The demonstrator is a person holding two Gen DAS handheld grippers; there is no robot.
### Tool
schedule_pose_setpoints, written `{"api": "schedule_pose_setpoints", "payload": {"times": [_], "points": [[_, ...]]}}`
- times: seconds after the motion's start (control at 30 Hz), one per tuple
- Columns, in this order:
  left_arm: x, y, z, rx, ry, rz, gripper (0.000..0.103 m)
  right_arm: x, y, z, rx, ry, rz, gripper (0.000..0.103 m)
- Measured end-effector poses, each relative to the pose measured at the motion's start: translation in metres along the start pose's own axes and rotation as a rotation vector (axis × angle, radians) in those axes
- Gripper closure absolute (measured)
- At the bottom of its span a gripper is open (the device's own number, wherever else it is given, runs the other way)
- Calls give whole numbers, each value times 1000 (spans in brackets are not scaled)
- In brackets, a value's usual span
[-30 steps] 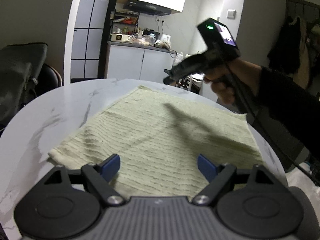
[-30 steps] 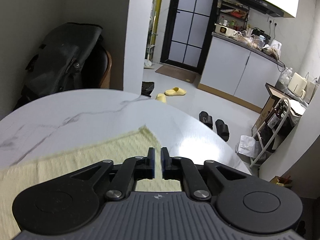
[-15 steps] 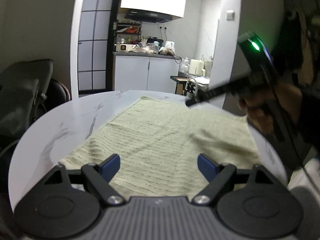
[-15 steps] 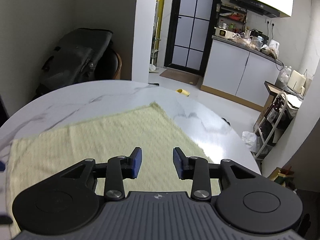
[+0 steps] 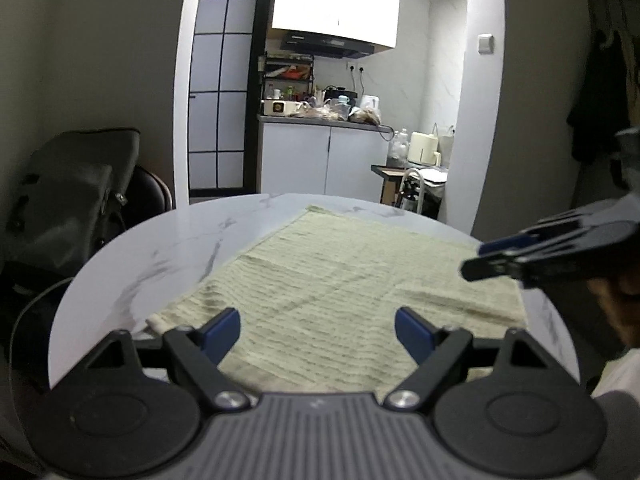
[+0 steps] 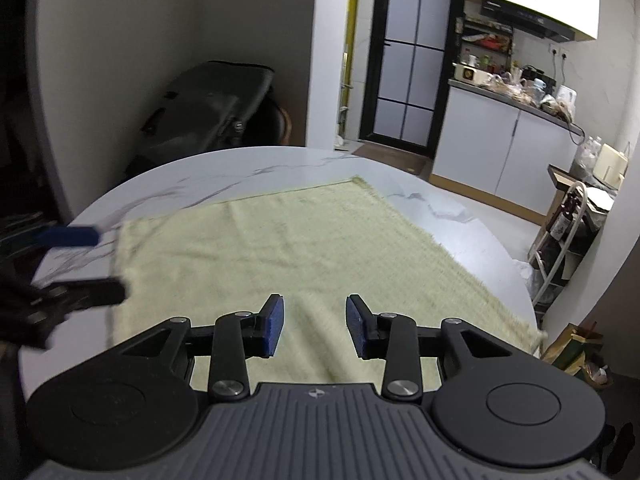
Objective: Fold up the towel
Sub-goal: 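Move both grippers to the corners of one towel edge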
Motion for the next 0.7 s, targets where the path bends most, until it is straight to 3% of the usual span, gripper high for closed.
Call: {"api": "schedule_pose_setpoints", "payload": {"times": [0.47, 0.7], "points": [[3, 4, -4, -41, -23, 56, 19, 24, 24, -54, -53, 2, -26, 65], [3, 13, 1, -53, 2, 26, 19, 41, 36, -73, -71, 2, -33, 65]]}}
Point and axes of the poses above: each gripper's, at about its wrist camera, not at the fingertips, and z roughly the way its jaws point, y to its left, x to its underside, the point moved 8 cm from there along z, roughly the way its jaws point, and after that the axes turned 14 degrees about -y, right-handed, at the moved point
